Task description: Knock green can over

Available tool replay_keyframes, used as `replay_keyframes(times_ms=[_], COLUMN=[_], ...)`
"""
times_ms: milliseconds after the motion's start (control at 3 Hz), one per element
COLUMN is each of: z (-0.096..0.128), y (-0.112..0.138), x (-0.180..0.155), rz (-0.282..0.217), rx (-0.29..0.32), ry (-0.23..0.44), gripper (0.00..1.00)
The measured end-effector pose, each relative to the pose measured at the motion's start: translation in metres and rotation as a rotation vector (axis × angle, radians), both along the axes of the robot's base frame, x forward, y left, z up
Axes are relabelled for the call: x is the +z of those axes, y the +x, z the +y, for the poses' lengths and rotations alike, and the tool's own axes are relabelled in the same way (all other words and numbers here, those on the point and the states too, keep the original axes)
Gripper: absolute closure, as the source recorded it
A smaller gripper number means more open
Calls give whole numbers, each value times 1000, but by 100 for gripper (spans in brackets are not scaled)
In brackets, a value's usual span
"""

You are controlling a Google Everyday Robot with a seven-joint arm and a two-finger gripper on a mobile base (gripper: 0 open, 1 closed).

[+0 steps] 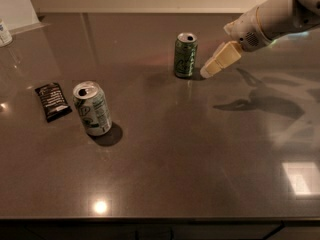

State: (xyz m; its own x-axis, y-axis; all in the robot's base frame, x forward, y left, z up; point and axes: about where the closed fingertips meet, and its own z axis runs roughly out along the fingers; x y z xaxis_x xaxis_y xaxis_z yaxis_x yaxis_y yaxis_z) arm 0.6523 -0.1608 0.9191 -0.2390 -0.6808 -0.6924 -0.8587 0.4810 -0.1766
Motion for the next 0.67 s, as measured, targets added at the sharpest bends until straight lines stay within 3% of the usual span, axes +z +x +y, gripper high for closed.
replay_keyframes(times_ms=[667], z=[33], y=[39], x=[-19], rz=[3], rx=[21], ry=[196], gripper=[0])
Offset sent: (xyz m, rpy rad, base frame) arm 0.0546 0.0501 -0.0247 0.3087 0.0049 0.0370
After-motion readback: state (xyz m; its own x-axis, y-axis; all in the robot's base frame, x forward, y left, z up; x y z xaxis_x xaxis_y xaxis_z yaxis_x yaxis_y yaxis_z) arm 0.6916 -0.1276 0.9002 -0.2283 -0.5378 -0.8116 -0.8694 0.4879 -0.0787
